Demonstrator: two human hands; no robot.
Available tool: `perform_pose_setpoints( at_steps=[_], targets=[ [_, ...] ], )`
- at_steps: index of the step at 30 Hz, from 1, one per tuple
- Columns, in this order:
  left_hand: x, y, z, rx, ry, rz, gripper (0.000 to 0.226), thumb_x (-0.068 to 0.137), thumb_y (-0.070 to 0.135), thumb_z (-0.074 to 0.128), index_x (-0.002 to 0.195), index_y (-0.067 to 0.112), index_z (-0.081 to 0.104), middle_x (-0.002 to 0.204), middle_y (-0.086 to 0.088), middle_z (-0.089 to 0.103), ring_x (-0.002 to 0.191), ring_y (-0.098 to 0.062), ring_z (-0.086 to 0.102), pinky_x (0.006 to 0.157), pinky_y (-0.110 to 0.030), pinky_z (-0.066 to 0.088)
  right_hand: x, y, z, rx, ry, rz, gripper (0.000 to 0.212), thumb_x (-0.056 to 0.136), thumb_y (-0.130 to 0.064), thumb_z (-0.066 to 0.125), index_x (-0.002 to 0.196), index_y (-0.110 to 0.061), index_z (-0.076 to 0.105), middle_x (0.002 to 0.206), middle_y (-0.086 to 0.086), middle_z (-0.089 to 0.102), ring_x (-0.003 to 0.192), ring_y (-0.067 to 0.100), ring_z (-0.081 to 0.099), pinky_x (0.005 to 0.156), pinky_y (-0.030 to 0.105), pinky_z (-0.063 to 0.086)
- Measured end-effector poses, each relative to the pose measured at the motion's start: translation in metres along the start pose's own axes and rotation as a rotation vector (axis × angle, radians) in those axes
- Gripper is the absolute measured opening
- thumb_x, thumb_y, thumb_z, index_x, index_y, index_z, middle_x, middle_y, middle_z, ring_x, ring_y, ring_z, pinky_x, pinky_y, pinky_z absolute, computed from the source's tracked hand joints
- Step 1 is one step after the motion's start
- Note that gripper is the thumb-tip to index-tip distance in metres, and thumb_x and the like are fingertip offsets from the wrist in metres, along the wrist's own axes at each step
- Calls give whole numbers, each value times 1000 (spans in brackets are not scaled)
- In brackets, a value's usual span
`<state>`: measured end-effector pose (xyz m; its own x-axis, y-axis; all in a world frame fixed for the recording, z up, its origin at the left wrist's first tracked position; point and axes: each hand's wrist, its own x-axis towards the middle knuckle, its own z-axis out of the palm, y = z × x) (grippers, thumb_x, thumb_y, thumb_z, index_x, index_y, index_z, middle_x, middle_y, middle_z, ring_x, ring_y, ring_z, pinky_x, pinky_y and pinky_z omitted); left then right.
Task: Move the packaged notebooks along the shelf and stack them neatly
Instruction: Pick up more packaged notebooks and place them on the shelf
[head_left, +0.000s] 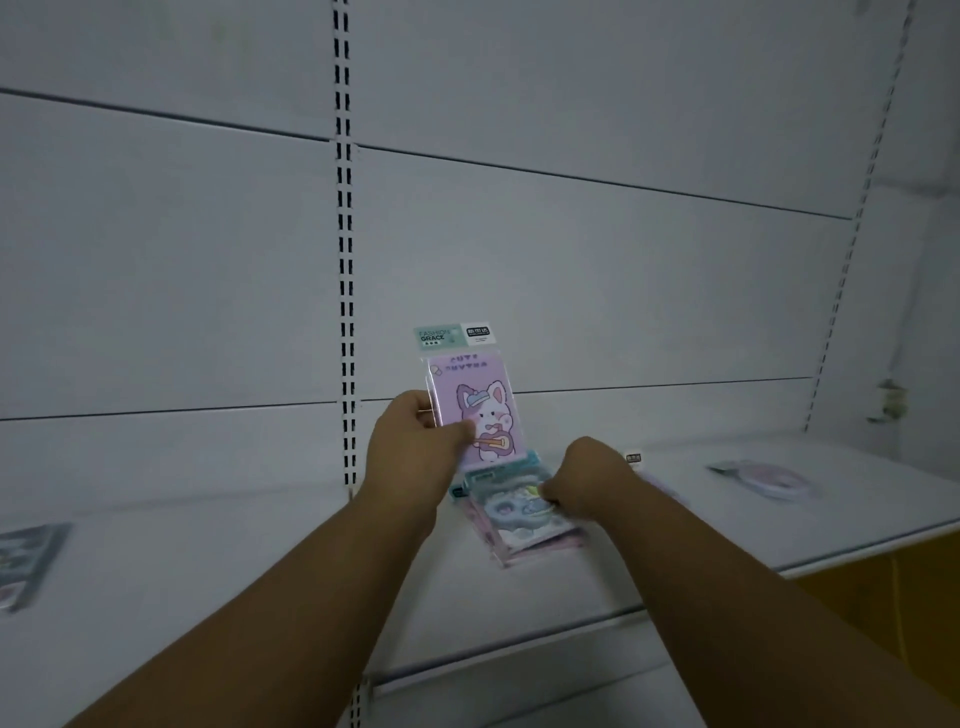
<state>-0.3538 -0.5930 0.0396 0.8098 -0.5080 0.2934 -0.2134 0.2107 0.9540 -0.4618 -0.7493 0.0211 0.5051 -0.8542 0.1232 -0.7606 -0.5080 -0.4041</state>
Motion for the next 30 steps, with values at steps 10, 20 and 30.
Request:
perform_pose_setpoints(
  at_steps=[10,20,30],
  targets=[
    [-5,-2,100,51,-250,-21,22,78,7,77,95,18,66,93,-3,77,77,-22,75,79,-46,60,37,60,-93,863,36,-149,34,91,-38,55,91,-6,67,87,13,70,62,20,54,57,34,42],
    [-18,-33,226,744,-233,-51,22,81,26,74,94,12,64,89,-2,73,75,-17,71,61,-27,55,128,159,-89,570,-122,-182,20,87,-14,65,72,-2,64,63,11,64,45,17,52,44,24,37],
    [-12,-55,244,1240,-136,-104,39,78,38,73,109,20,60,103,-1,62,85,-17,52,71,-28,40,160,165,-30,95,-12,-422,28,77,-35,70,82,-12,54,96,13,67,92,29,64,66,26,39]
  ],
)
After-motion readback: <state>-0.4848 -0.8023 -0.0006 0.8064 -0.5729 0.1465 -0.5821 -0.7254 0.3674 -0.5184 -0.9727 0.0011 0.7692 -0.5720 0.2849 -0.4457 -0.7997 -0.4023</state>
